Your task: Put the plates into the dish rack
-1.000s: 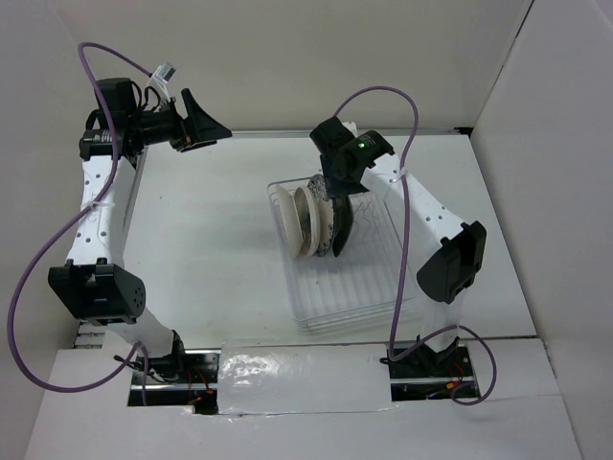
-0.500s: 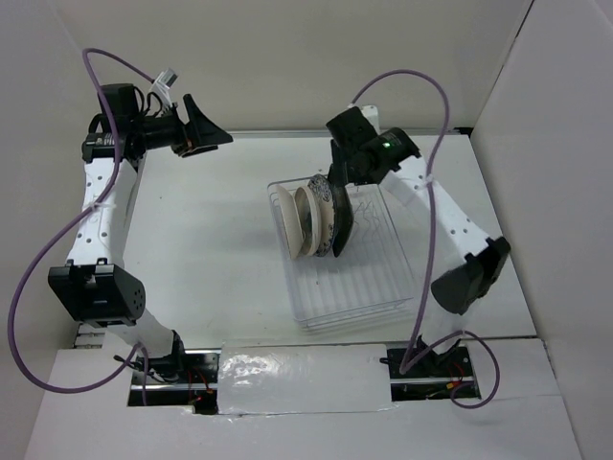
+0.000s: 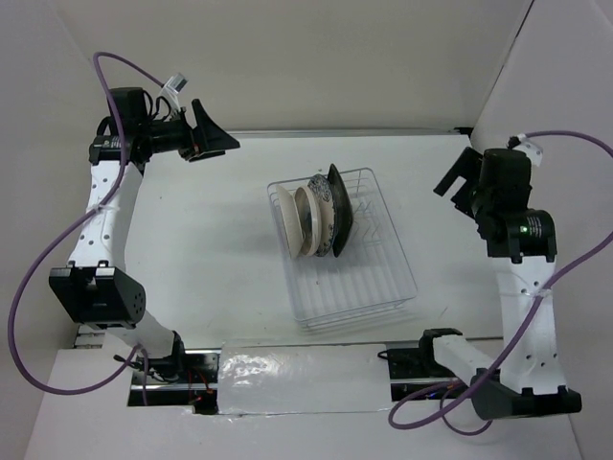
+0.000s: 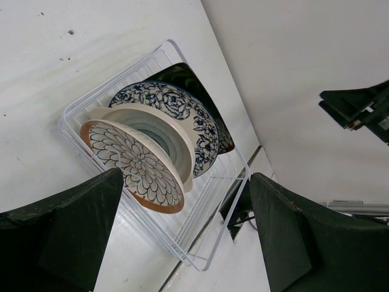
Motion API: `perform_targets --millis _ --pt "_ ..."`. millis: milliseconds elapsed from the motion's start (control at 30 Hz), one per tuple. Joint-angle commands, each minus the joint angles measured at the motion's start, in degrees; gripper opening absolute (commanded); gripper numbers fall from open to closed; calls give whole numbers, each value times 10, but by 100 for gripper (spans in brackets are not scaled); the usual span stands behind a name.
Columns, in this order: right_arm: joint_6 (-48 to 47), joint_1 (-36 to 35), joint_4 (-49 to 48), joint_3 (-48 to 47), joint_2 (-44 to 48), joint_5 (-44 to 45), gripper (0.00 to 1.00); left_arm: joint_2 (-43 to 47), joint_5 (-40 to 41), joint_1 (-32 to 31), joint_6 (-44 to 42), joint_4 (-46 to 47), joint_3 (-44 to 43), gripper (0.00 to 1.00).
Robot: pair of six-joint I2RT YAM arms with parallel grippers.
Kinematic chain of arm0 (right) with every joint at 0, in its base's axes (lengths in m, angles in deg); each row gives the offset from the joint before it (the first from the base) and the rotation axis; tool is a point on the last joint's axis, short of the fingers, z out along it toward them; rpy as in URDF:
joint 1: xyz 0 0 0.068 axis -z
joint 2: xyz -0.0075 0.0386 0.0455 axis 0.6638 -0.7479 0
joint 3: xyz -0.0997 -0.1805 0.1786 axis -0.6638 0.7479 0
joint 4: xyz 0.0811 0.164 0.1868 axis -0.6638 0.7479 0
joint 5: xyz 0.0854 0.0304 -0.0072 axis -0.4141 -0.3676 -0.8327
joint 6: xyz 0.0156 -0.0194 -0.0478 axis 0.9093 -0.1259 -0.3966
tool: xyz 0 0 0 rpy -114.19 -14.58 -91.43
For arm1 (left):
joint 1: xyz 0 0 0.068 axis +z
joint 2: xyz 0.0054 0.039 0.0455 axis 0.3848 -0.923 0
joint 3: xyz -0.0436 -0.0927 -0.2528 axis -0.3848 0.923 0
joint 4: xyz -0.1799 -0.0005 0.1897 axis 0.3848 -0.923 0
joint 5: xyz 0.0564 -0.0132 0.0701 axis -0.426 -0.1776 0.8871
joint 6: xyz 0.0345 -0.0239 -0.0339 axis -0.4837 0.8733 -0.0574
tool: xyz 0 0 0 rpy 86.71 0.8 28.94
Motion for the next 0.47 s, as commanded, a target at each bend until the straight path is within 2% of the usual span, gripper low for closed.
perform_targets --millis 0,233,433 --pt "38 58 -39 54 2 -99 100 24 -3 -5 -8 19 0 98" --pt "44 140 -61 102 24 -156 100 29 -2 -8 -8 18 3 98" --pt "47 159 -67 106 30 -153 100 28 0 -8 -10 15 1 98"
